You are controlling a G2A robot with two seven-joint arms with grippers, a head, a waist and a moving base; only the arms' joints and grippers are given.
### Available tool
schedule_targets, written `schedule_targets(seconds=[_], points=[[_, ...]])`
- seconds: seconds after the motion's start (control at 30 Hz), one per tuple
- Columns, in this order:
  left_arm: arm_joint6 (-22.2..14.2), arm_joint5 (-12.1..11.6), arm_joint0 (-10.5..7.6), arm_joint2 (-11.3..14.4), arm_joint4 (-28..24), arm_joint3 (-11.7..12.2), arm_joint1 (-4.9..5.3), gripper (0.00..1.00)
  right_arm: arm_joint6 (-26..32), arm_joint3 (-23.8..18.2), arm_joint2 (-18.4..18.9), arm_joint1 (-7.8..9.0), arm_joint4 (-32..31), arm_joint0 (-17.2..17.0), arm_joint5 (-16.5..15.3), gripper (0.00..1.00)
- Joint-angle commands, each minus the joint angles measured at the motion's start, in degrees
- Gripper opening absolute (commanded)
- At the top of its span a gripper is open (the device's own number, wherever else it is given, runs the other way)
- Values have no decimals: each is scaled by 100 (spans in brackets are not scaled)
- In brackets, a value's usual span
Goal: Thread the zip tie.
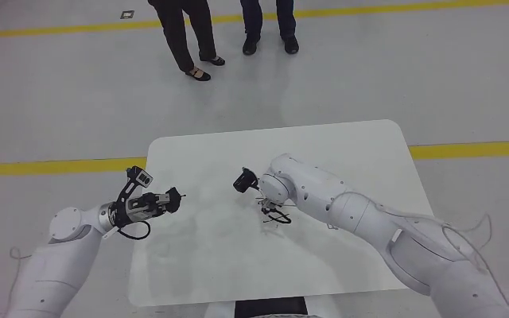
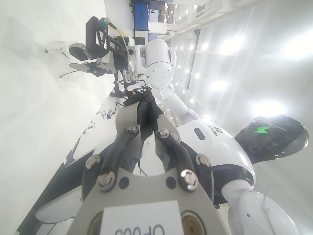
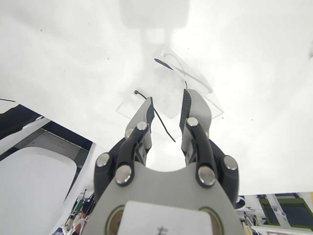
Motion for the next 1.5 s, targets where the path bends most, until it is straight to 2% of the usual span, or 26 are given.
schedule_targets(seconds=[0.0, 0.2, 0.53, 0.87, 1.17, 1.27, 1.4, 1.47], points=[[0, 0, 0, 0, 0, 0, 0, 0, -15, 66, -14, -38, -73, -8, 1, 20], [0, 0, 0, 0, 0, 0, 0, 0, -63, 260, -20, -167, -223, -15, -7, 18], [0, 0, 0, 0, 0, 0, 0, 0, -56, 618, 15, -355, -367, -18, -57, 24], [0, 0, 0, 0, 0, 0, 0, 0, -13, 978, 95, -538, -375, -27, -101, 22], [0, 0, 0, 0, 0, 0, 0, 0, -84, 1019, 158, -634, -594, -37, -68, 22], [0, 0, 0, 0, 0, 0, 0, 0, -48, 973, 174, -646, -703, -58, -43, 19], [0, 0, 0, 0, 0, 0, 0, 0, 29, 854, 217, -641, -858, -85, 21, 1], [0, 0, 0, 0, 0, 0, 0, 0, 90, 745, 250, -625, -953, -103, 55, 0]])
